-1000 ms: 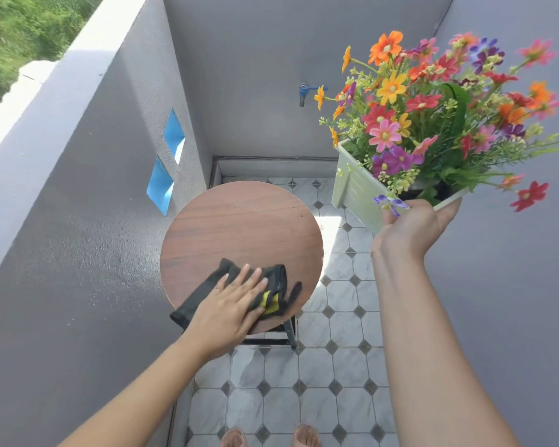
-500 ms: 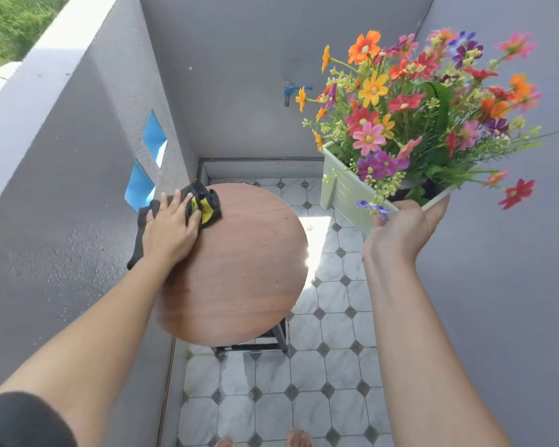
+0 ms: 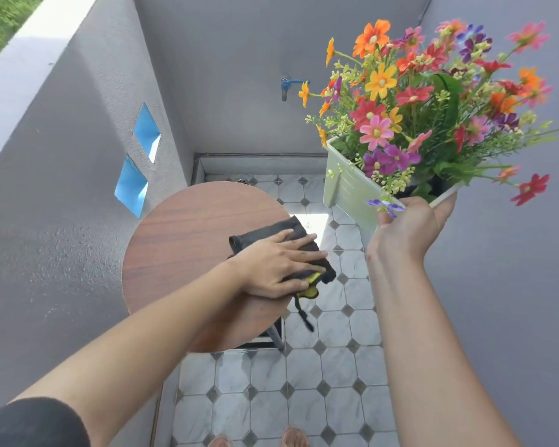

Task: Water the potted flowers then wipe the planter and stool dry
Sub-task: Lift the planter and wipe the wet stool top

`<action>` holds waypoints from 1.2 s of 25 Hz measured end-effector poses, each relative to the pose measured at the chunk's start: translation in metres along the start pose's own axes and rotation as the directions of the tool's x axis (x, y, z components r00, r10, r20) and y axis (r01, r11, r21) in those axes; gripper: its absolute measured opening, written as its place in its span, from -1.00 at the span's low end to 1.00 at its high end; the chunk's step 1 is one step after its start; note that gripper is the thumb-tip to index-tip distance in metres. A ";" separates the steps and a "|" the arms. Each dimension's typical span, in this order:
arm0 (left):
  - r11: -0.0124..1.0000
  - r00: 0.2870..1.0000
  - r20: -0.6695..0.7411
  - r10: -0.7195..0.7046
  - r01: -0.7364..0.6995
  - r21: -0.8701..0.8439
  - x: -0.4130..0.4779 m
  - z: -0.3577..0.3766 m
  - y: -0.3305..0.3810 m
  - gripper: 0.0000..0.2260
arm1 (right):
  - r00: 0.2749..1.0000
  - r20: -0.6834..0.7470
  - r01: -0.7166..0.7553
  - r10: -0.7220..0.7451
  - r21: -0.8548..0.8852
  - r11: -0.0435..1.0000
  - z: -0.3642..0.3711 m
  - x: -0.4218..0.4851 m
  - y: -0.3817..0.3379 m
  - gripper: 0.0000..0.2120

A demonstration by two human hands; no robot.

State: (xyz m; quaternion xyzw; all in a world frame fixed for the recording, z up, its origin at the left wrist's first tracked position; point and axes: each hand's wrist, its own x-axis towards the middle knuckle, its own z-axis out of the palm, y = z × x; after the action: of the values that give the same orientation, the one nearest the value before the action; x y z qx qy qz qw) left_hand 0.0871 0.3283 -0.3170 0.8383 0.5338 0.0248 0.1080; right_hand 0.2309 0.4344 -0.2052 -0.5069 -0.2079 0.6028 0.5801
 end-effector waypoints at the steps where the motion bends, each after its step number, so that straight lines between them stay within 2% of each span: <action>1: 0.998 0.998 0.002 0.057 -0.057 0.008 -0.012 0.004 0.013 -0.57 | 1.000 0.005 0.004 -0.004 0.003 1.000 -0.001 -0.001 -0.001 -0.27; 5: 0.991 0.992 0.009 0.130 -0.130 0.029 -0.068 0.019 0.045 -0.61 | 1.000 0.018 0.018 -0.018 -0.017 1.000 -0.001 -0.010 -0.005 -0.28; 10: 0.995 0.999 -0.011 0.052 -0.051 0.084 -0.141 0.033 0.066 -0.62 | 1.000 0.025 -0.004 0.004 -0.035 0.999 0.004 -0.033 -0.010 -0.30; 11: 0.996 0.998 -0.041 0.048 -0.045 0.082 -0.157 0.035 0.071 -0.63 | 0.999 0.034 -0.011 0.012 -0.048 0.999 0.004 -0.038 -0.011 -0.30; 13: 1.000 0.982 -0.191 0.002 0.003 0.024 -0.190 0.039 0.080 -0.66 | 0.998 0.062 -0.027 0.031 -0.072 0.997 0.004 -0.047 -0.011 -0.30; 14: 0.993 0.948 -0.298 -0.113 0.100 -0.057 -0.205 0.037 0.086 -0.67 | 0.996 0.084 -0.036 0.042 -0.075 0.997 0.004 -0.053 -0.010 -0.30; 15: 0.949 0.863 -0.401 -0.306 0.246 -0.196 -0.216 0.030 0.093 -0.71 | 0.992 0.109 -0.049 0.057 -0.076 0.996 0.004 -0.058 -0.009 -0.31; 16: 0.831 0.701 -0.455 -0.549 0.398 -0.389 -0.224 0.020 0.097 -0.75 | 0.988 0.134 -0.066 0.077 -0.083 0.994 0.004 -0.064 -0.008 -0.31; 17: 0.632 0.466 -0.431 -0.773 0.496 -0.596 -0.229 0.009 0.098 -0.78 | 0.983 0.155 -0.086 0.101 -0.099 0.991 0.005 -0.070 -0.007 -0.31; 18: 0.408 0.220 -0.344 -0.913 0.510 -0.757 -0.231 -0.002 0.095 -0.82 | 0.976 0.175 -0.109 0.130 -0.121 0.987 0.006 -0.077 -0.005 -0.32; 19: 0.230 0.030 -0.243 -0.970 0.453 -0.861 -0.231 -0.012 0.089 -0.82 | 0.967 0.194 -0.137 0.164 -0.142 0.980 0.007 -0.084 -0.002 -0.32; 20: 0.091 -0.063 -0.119 -0.991 0.338 -0.937 -0.230 -0.026 0.080 -0.81 | 0.956 0.214 -0.168 0.201 -0.160 0.973 0.007 -0.093 0.000 -0.32; 21: -0.008 -0.089 -0.007 -0.996 0.176 -0.984 -0.227 -0.041 0.069 -0.80 | 0.942 0.238 -0.198 0.236 -0.172 0.965 0.008 -0.102 0.003 -0.33; 22: -0.084 -0.085 0.082 -0.993 0.026 -0.996 -0.224 -0.058 0.058 -0.80 | 0.926 0.266 -0.227 0.267 -0.173 0.959 0.008 -0.111 0.007 -0.33; 23: -0.132 -0.069 0.136 -0.988 -0.061 -0.989 -0.220 -0.072 0.049 -0.81 | 0.909 0.294 -0.254 0.295 -0.168 0.952 0.008 -0.121 0.011 -0.35; 26: -0.137 -0.025 0.140 -0.990 -0.100 -0.986 -0.205 -0.084 0.027 -0.85 | 0.855 0.378 -0.298 0.355 -0.202 0.933 0.006 -0.142 0.028 -0.40; 30: -0.154 0.059 0.148 -0.987 -0.114 -0.981 -0.195 -0.063 0.022 -0.87 | 0.763 0.516 -0.258 0.389 -0.308 0.916 -0.008 -0.149 0.055 -0.48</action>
State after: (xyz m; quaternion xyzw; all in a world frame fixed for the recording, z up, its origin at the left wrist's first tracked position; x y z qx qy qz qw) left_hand 0.0133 0.1533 -0.2370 0.0335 0.6868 0.6658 0.2896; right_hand 0.1830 0.2829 -0.1990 -0.3932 -0.3446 0.7905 0.3189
